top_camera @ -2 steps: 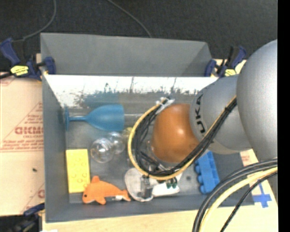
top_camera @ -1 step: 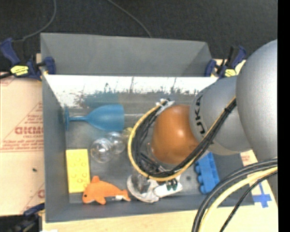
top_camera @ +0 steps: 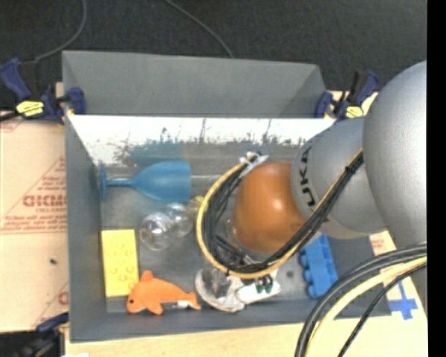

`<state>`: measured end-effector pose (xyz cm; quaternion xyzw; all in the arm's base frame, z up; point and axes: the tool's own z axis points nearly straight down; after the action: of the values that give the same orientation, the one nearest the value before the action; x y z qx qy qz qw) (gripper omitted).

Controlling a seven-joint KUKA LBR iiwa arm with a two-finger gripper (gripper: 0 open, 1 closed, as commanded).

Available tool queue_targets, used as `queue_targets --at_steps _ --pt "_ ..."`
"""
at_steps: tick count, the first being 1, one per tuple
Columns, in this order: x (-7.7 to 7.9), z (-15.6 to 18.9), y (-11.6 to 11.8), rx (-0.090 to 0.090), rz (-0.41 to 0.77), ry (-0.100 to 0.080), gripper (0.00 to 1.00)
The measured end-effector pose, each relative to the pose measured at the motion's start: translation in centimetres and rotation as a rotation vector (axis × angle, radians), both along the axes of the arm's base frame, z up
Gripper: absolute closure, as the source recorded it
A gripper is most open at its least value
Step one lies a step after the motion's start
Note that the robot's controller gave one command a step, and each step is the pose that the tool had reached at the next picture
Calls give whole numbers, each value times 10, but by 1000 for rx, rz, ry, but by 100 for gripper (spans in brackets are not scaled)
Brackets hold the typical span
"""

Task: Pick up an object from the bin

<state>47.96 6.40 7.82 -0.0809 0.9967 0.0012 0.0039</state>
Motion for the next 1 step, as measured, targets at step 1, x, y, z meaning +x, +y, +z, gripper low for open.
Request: queue_targets --at_steps 1 --pt "4 2 1 2 -1 -11 0"
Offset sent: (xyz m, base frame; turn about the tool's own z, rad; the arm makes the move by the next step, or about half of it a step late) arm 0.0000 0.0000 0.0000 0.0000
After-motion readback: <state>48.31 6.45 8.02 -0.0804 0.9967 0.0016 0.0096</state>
